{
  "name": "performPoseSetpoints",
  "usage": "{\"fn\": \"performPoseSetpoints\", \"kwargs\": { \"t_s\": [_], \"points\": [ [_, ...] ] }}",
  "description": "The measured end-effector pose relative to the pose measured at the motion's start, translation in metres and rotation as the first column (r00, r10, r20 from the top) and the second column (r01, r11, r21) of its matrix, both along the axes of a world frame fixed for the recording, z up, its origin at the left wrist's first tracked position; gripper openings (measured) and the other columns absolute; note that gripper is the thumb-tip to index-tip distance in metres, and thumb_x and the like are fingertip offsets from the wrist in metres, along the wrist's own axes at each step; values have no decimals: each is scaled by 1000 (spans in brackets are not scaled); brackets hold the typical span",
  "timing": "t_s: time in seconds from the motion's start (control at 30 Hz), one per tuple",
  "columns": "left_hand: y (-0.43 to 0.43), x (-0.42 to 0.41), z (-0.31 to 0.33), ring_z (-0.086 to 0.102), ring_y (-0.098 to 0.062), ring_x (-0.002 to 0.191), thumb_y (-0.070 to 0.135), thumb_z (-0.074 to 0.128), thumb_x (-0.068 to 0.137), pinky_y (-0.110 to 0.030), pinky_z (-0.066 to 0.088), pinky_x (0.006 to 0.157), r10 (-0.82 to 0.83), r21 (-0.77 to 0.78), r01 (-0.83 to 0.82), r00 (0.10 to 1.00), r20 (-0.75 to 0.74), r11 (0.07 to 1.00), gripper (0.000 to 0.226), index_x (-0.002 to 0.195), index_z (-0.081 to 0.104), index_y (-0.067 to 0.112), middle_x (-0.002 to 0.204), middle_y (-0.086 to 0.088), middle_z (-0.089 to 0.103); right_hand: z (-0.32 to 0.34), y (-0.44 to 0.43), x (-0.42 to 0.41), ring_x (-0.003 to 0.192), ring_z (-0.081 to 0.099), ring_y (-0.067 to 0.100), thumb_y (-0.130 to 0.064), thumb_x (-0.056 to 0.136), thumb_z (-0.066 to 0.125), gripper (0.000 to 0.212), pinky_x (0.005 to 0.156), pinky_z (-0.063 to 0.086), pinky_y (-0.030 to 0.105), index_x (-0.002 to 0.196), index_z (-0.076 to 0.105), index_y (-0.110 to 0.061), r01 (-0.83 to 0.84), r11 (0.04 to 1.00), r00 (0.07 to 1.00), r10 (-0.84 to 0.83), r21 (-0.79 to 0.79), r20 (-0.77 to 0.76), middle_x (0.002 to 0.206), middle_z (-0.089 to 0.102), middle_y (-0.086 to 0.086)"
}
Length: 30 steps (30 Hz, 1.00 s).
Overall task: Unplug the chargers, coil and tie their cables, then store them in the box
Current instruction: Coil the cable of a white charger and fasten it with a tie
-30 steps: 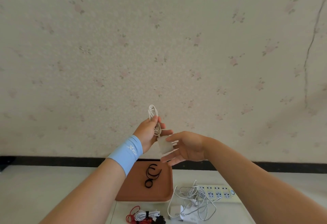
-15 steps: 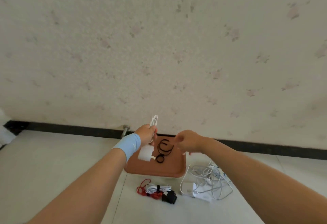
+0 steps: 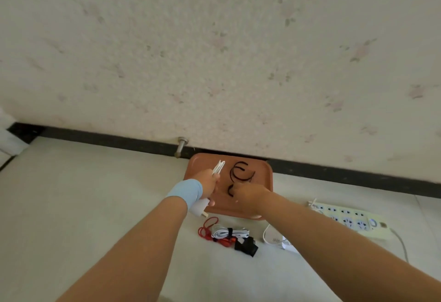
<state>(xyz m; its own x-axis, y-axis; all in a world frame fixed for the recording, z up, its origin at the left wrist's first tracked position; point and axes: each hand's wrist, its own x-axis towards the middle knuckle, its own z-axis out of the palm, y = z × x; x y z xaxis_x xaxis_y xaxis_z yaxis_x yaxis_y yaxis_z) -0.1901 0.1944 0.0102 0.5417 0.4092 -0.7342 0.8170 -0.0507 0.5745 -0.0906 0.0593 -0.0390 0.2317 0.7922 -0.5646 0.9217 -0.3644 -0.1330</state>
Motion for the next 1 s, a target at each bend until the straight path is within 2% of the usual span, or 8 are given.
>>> {"fn": "performPoseSetpoints", "kwargs": {
  "t_s": [0.17, 0.3, 0.37, 0.43, 0.6, 0.77, 0.87, 1.0],
  "points": [
    [-1, -2, -13, 56, -26, 54, 33, 37, 103, -37, 56, 62, 5, 3, -5, 1000, 3, 1000, 24, 96, 52, 16, 84, -7, 55, -11, -3, -7, 113, 55, 29, -10, 94, 55, 36, 87, 45, 35, 130, 57, -11, -9, 999, 1000, 10, 33, -11, 128, 59, 9],
    [-9, 2, -11, 55, -23, 53, 33, 34, 105, -30, 50, 54, -79, 74, 78, 997, 8, 994, 26, 97, 50, 15, 80, -8, 53, -3, -4, -5, 116, 62, 21, -14, 96, 59, 30, 99, 50, 36, 122, 73, -16, 190, 974, 954, -154, 123, -259, 124, 71, 2],
    [-10, 2, -9, 53, -20, 49, 34, 34, 105, -27, 48, 49, -120, 130, 117, 993, 14, 985, 26, 101, 49, 14, 74, -7, 52, 4, -3, -1, 106, 68, 16, -17, 91, 71, 17, 96, 54, 34, 106, 79, -16, 435, 890, 826, -334, 138, -454, 111, 76, 0],
    [-9, 1, -8, 51, -18, 44, 36, 38, 104, -25, 45, 46, -150, 185, 144, 989, 17, 972, 23, 95, 47, 16, 69, -7, 53, 10, -4, 3, 92, 71, 12, -10, 86, 77, 9, 90, 58, 29, 88, 78, -19, 651, 755, 599, -447, 79, -665, 93, 76, -3],
    [-6, 2, -5, 50, -20, 39, 31, 52, 95, -27, 49, 51, -126, 119, 124, 992, 9, 985, 20, 85, 52, 13, 60, -6, 51, 19, -5, 11, 84, 73, 21, 6, 93, 62, 21, 89, 59, 40, 97, 66, -15, 757, 615, 99, -444, -222, -890, 87, 74, 7],
    [1, -2, -4, 48, -23, 40, 30, 57, 97, -29, 49, 51, -9, -158, 20, 998, 68, 987, 23, 89, 51, 9, 51, -1, 41, 16, -2, 13, 79, 69, 21, 7, 95, 57, 22, 73, 58, 35, 103, 62, -13, 812, 522, -17, -428, -262, -904, 93, 67, 12],
    [2, 0, -4, 50, -22, 43, 29, 56, 99, -30, 50, 52, -42, -150, 57, 994, 101, 987, 21, 90, 51, 10, 53, 0, 44, 14, -2, 14, 70, 61, 20, 6, 96, 56, 25, 62, 53, 31, 113, 64, -11, 809, 494, -101, -417, -319, -903, 90, 66, 10],
    [-2, 3, -4, 51, -19, 44, 25, 52, 101, -27, 51, 51, -115, -162, 132, 988, 107, 978, 17, 104, 52, 8, 56, 1, 45, 13, -3, 15, 68, 54, 18, 2, 98, 55, 29, 56, 47, 29, 121, 69, -7, 781, 537, -74, -428, -319, -901, 90, 64, 10]
  ]
}}
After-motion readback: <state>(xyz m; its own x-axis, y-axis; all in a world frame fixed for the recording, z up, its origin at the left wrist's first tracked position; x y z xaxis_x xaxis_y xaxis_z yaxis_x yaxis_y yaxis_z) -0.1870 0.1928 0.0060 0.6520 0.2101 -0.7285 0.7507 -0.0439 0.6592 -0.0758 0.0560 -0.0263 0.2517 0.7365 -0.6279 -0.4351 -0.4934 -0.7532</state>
